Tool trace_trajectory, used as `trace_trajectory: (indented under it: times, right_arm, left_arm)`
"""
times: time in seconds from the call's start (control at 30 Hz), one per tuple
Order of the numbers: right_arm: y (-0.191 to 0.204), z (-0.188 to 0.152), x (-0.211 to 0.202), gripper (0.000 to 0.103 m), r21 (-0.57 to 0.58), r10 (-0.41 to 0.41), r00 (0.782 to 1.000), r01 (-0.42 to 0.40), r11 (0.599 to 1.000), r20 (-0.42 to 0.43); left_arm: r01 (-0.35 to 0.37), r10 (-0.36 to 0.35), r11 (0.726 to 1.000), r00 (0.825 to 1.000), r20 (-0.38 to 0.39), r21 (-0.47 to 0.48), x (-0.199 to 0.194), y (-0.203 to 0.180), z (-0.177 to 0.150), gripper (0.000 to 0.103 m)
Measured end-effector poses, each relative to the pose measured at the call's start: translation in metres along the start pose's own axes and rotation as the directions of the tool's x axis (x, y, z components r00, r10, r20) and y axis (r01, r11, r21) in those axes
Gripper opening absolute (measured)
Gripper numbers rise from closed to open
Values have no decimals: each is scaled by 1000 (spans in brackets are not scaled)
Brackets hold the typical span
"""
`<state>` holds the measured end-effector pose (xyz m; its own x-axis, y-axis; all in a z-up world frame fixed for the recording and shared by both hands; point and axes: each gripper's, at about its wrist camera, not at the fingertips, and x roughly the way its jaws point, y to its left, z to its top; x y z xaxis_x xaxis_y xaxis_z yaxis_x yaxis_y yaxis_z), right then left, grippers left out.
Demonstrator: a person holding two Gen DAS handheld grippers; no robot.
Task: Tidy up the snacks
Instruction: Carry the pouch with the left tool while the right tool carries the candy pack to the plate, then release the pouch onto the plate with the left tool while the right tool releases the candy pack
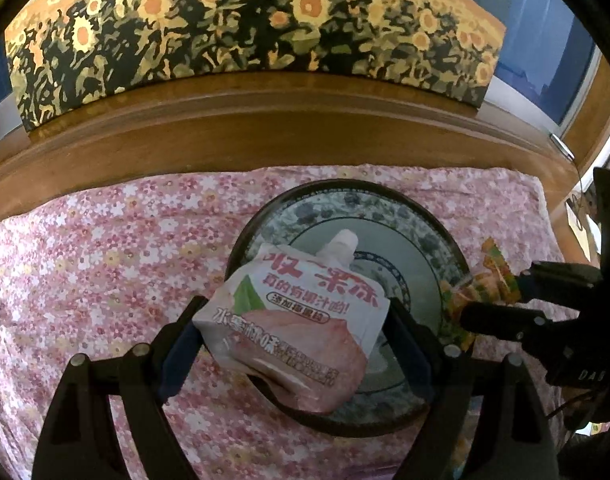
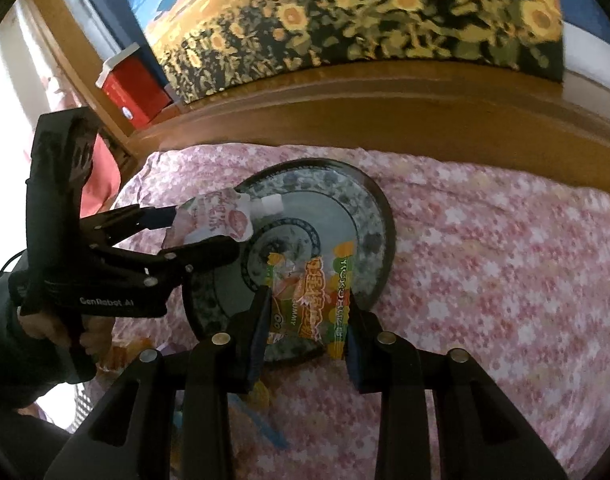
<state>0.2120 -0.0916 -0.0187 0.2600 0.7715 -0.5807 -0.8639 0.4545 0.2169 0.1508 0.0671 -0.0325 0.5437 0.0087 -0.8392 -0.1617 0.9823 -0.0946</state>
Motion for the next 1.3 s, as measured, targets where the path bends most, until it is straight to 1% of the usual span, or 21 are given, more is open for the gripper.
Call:
trace_trajectory:
  times: [0.1,0.23,0.3,0.37,0.5,0.6,0.63,0.7,0.8,0.9,0.97,1.03,1.07,1.13,1.2,1.27,1.3]
  right_arm:
    - [5,3,8,33,-21,26,1000,-27,999,-10]
    - [10,5,21,34,-21,76,997,-76,997,-27]
    - [11,3,26,34,-22,85,996,-86,996,-35]
    - [12,-1,29,34,-12,112,992,-113,994,-52]
    - [19,-7,32,34,-40,114,991,-118,992,-76]
    - [24,-7,35,34,-62,110,990,-116,991,-83]
    - [25,-7,36,34,-67,110,990,-116,991,-85]
    - [26,-5,38,34,-68,110,990,-116,991,-86]
    - [26,-5,39,34,-68,111,990,-117,991,-87]
    - [26,-4,40,35,-66,117,989,-123,990,-87]
    - [24,-4,40,36,-61,125,988,-130,990,-86]
    - [24,-4,39,44,-54,138,987,-143,988,-85]
    - [23,-4,39,46,-49,150,985,-154,987,-86]
    - [23,-4,40,48,-36,174,980,-178,983,-95]
    - [25,-2,41,50,-32,180,979,-184,982,-95]
    - [24,-3,40,56,-22,194,976,-197,980,-95]
    - [24,-3,39,61,-20,195,976,-197,980,-92]
  left_arm:
    - [6,-6,1000,1000,1,4,1,1,-2,90]
    - [21,-21,1000,1000,-13,12,6,-1,-2,90]
    - [-10,10,1000,1000,-16,7,7,-3,-2,90]
    - [-13,13,1000,1000,-14,-14,7,-1,0,90]
    - [-19,19,999,1000,-9,-38,9,6,2,90]
    - [-6,5,998,1000,-20,-55,9,7,1,91]
    - [-1,-1,998,1000,-27,-67,9,8,2,95]
    - [17,-20,996,999,-33,-91,9,10,5,100]
    - [42,-42,996,999,-6,-79,4,10,7,102]
    - [70,-71,995,997,-9,-72,3,7,7,103]
    - [72,-73,996,997,-19,-57,3,5,5,103]
    - [69,-70,996,997,-21,-51,-2,4,0,103]
    - [74,-76,996,997,-24,-55,-1,7,-1,103]
    - [77,-78,995,997,-25,-65,-8,5,-2,103]
    - [67,-69,995,997,-22,-75,-14,11,-3,103]
    - [61,-62,995,998,-15,-83,-19,18,-2,103]
    - [56,-57,995,998,-13,-84,-24,17,-5,103]
